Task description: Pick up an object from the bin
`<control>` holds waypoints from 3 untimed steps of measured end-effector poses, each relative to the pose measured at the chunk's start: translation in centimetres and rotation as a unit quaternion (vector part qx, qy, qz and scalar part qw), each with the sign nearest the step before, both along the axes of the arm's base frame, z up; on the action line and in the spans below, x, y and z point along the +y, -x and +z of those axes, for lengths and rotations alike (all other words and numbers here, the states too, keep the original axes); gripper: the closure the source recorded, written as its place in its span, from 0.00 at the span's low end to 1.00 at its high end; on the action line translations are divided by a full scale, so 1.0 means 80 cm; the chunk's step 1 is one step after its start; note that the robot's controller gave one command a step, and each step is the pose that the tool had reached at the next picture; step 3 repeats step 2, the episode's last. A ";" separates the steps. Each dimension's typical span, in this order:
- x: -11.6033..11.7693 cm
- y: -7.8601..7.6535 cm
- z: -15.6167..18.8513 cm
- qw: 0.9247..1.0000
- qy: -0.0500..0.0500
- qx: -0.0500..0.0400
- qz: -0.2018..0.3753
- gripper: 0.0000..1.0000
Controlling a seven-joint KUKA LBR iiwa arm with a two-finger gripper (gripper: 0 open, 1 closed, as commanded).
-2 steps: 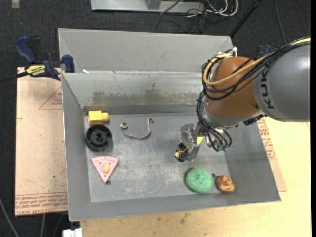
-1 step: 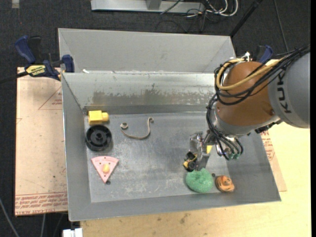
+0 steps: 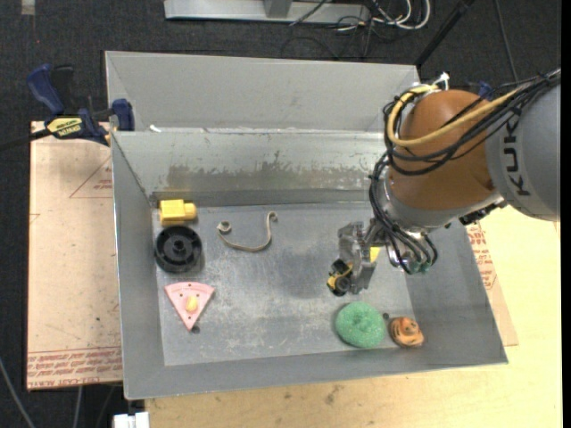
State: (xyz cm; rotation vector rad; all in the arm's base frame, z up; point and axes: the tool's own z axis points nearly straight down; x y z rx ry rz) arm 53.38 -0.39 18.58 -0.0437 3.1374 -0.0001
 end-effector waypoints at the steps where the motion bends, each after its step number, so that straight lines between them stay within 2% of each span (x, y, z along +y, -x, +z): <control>1: -0.016 0.010 0.056 1.000 -0.001 0.004 0.009 1.00; 2: 0.017 0.000 0.133 1.000 0.001 0.002 0.008 1.00; 3: 0.017 0.000 0.133 1.000 0.001 0.002 0.008 1.00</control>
Offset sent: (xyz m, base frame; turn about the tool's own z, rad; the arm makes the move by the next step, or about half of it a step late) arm 0.0060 0.0486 0.1458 -0.0240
